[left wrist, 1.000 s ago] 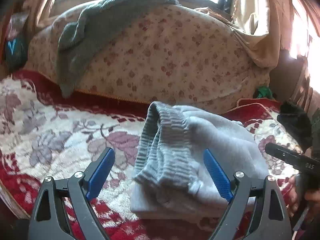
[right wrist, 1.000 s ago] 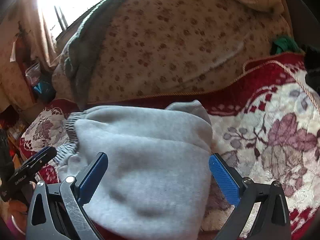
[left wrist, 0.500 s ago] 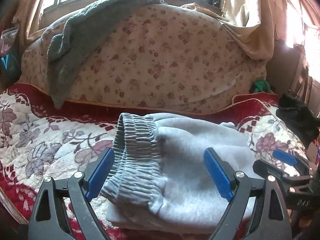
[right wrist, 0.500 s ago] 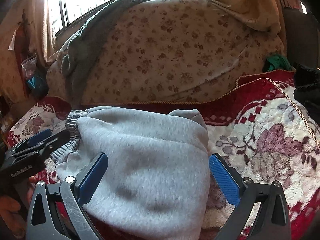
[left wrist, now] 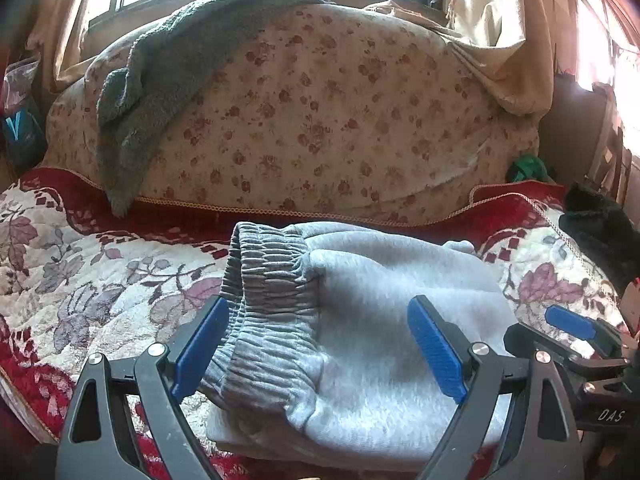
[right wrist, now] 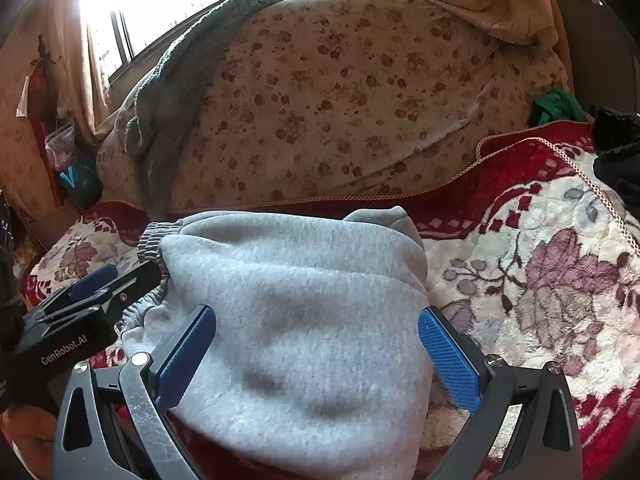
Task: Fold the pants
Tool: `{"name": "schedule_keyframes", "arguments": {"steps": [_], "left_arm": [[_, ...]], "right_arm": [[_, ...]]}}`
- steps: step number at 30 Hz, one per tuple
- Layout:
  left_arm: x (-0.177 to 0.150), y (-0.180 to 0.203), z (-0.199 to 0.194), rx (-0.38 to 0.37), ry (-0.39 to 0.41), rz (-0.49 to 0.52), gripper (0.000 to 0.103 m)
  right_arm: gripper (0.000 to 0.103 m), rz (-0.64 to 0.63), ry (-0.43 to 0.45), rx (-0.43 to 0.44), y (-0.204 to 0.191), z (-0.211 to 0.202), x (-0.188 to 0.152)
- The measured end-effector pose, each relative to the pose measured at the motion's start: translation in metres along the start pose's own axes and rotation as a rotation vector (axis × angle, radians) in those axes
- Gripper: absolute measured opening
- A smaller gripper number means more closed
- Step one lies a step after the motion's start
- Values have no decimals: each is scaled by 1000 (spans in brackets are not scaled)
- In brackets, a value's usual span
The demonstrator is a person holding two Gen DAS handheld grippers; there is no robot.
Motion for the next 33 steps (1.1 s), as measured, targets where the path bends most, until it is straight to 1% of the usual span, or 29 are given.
{"name": "schedule_keyframes", "arguments": {"steps": [7,17,25,33], "left_arm": [[-1,-1,0,6,3,5,90],[1,1,-1,10,3,5,90],[1,1,-1,9,-3,4,90],[1,0,0,7,-6,6,90]], "right_arm": [[103,-4,-8,-1,-2,0,0],[103,2,9,22,-4,-4,3],[103,4,-6,15,-3,-2,3],[103,-2,2,25,-3,-1,5]]}}
Point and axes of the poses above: each gripper's, at about its wrist camera, not at the fingertips, and z roughly the way its jaws point, y to its right, x to its top, the point moved 7 cm from there along z, roughly the way its jaws point, and after that the axes turned 4 degrees about x, right-handed, at the moved point
